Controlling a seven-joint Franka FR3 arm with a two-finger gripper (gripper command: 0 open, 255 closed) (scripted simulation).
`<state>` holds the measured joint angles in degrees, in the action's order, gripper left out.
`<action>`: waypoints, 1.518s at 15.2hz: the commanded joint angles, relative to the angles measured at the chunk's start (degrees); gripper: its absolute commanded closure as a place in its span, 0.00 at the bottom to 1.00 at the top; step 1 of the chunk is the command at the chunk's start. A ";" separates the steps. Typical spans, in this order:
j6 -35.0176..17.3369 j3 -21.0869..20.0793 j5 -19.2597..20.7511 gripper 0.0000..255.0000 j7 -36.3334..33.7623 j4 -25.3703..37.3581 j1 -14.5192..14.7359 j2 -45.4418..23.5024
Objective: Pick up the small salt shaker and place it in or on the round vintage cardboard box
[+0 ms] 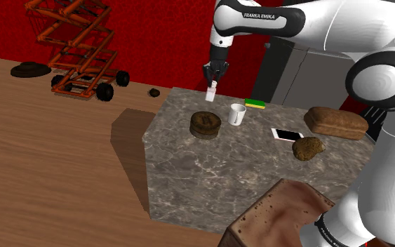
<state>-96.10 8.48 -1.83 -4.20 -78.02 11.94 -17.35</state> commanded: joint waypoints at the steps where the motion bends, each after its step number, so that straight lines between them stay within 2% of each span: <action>1: -1.72 -0.04 0.06 1.00 -0.13 -2.03 0.13 0.34; 18: -14.61 -0.18 -0.05 1.00 -0.09 -14.55 0.37 -0.04; 23: -14.61 -0.18 -0.05 1.00 -0.09 -14.53 0.37 -0.06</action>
<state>-110.68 8.30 -1.88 -4.29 -92.54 12.31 -17.41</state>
